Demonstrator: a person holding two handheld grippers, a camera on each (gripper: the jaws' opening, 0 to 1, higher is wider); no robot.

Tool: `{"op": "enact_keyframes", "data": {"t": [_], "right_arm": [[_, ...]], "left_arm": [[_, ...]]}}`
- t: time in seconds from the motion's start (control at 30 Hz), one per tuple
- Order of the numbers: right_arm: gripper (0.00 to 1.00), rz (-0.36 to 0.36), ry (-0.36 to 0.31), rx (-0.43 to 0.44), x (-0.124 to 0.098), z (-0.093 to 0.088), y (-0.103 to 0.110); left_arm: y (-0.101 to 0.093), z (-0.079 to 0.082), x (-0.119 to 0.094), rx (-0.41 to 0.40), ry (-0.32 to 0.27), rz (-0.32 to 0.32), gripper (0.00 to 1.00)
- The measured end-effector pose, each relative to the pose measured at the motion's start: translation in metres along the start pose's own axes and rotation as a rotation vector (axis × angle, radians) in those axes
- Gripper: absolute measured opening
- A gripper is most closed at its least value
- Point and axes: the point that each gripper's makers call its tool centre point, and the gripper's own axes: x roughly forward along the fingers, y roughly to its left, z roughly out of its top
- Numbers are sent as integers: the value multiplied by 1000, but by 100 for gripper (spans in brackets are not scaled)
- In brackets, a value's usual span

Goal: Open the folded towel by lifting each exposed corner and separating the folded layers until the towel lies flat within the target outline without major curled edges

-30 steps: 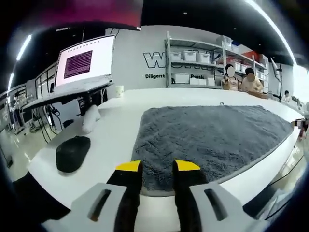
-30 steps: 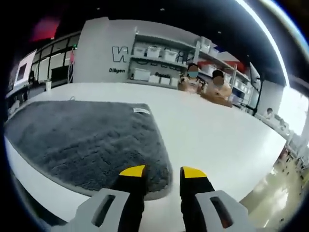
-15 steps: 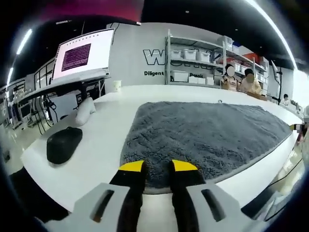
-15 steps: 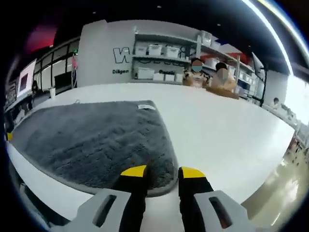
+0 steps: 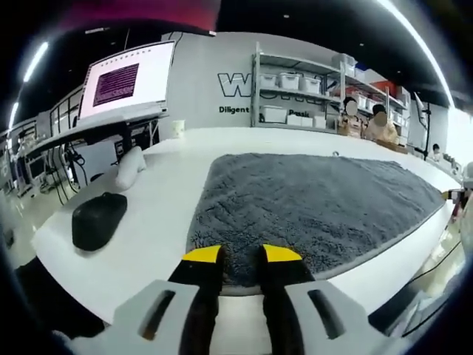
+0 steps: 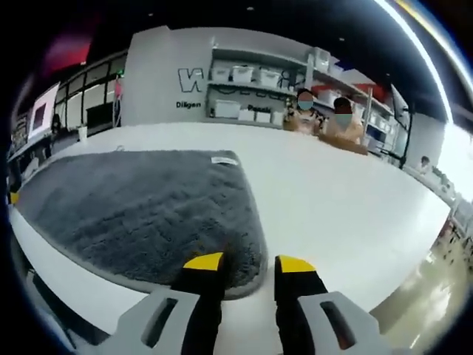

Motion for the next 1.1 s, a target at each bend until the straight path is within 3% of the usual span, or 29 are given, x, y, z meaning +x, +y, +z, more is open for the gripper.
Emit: {"op": "enact_keyframes", "data": {"t": [0.13,0.23,0.3,0.43,0.57,0.7,0.83,1.0,1.1], "right_arm": [[20,1,5,14,0,0,-1],[23,-6,8,12,2,4,-2],[24,-9,-4,-13,4,13,-2],[24,39,-76,5,11,42,7],[26,99,-127,-7,28,77,20],[29,152,-160,-28,44,107,38],[31,219,-190,-61,68,139,58],[36,315,-178,-66,99,158,80],[40,352,-166,-71,116,164,87]], "left_arm": [[-1,0,0,12,11,-4,20],[-5,9,1,-39,4,-57,29],[-4,26,4,-47,-52,-55,35],[-13,64,12,-82,-149,-129,34],[-10,93,35,-30,-170,-148,38],[-16,112,60,-12,-159,-204,49],[-23,127,89,-14,-159,-248,54],[-37,132,126,0,-101,-325,67],[-38,132,144,-8,-81,-339,71]]}}
